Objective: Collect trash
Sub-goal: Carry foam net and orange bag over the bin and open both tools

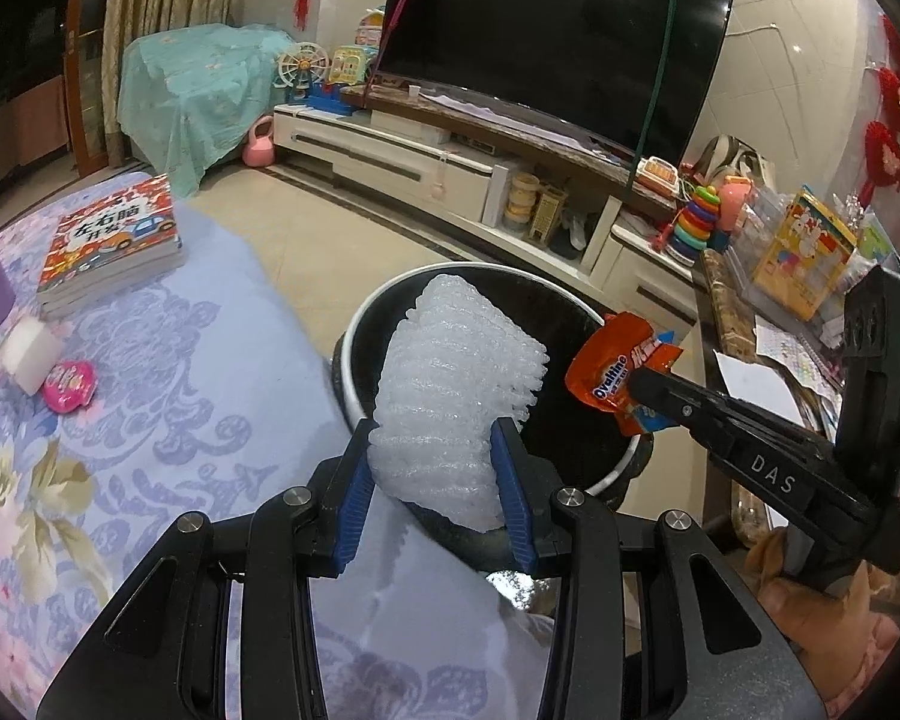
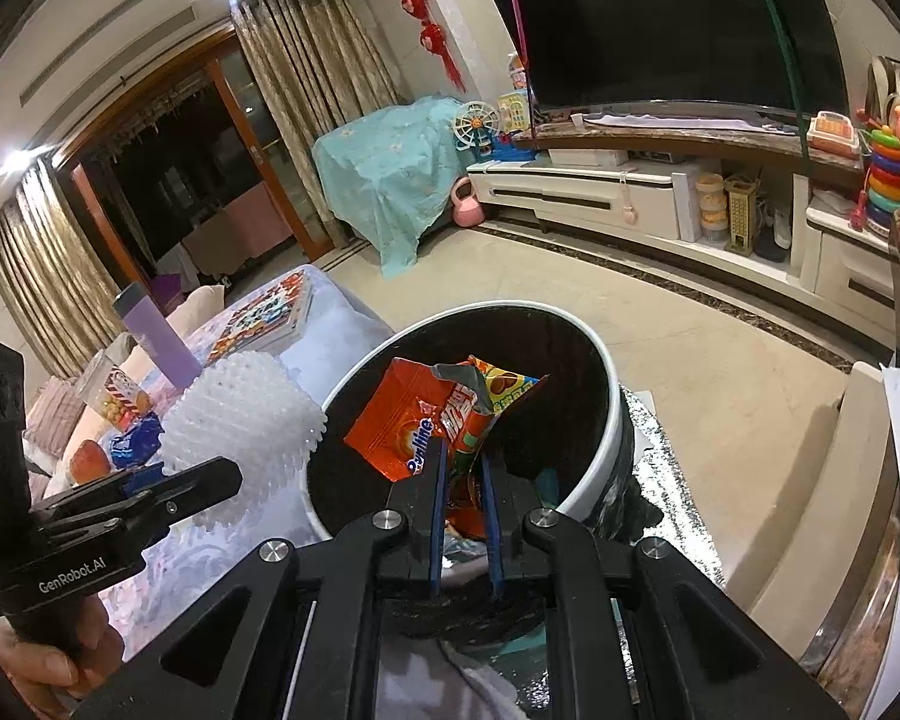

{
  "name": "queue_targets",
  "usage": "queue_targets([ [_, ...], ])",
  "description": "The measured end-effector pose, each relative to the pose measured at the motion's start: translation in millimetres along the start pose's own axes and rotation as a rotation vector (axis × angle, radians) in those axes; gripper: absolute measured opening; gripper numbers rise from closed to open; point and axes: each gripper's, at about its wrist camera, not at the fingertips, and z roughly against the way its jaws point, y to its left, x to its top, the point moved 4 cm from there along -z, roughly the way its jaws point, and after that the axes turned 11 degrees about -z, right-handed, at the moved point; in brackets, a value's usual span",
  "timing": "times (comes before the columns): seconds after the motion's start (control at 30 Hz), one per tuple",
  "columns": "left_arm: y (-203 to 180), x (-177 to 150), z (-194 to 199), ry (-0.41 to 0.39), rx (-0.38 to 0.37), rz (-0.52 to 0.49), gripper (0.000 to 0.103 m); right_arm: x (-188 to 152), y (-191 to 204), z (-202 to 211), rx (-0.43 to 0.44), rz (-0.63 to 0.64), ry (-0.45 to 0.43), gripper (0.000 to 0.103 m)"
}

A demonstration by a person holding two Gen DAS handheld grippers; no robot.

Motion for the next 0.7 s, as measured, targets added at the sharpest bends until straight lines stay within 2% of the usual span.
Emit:
queue_targets([
  [0.5,-2.3,7.3,-28.6,0.047,-0.002,-0.016,0.038,10.6,-8.1,-18.8,-0.040,0.019,0.036,0.014],
  [0.57,-2.2,7.2,-32.3,0.061,-0.001,-0.014,0.040,10.1,-8.2,-20.3,-0.044,0.022,0.040,0.015],
  [0.63,-1.8,7.5,-35.5,0.075,0.001,-0.010,0.047,10.9,-8.7,-22.1,-0.043,0.024,0.048,0.015],
  [0.67,-2.0,7.9,-36.7,0.080,0.000,-0.008,0.049,10.6,-9.2,-23.0,-0.053,0.027,0.050,0.019],
  [0.7,-1.9,7.7,-36.6,0.081,-0.004,-0.006,0.053,10.3,-9.3,-23.2,-0.058,0.029,0.050,0.028],
])
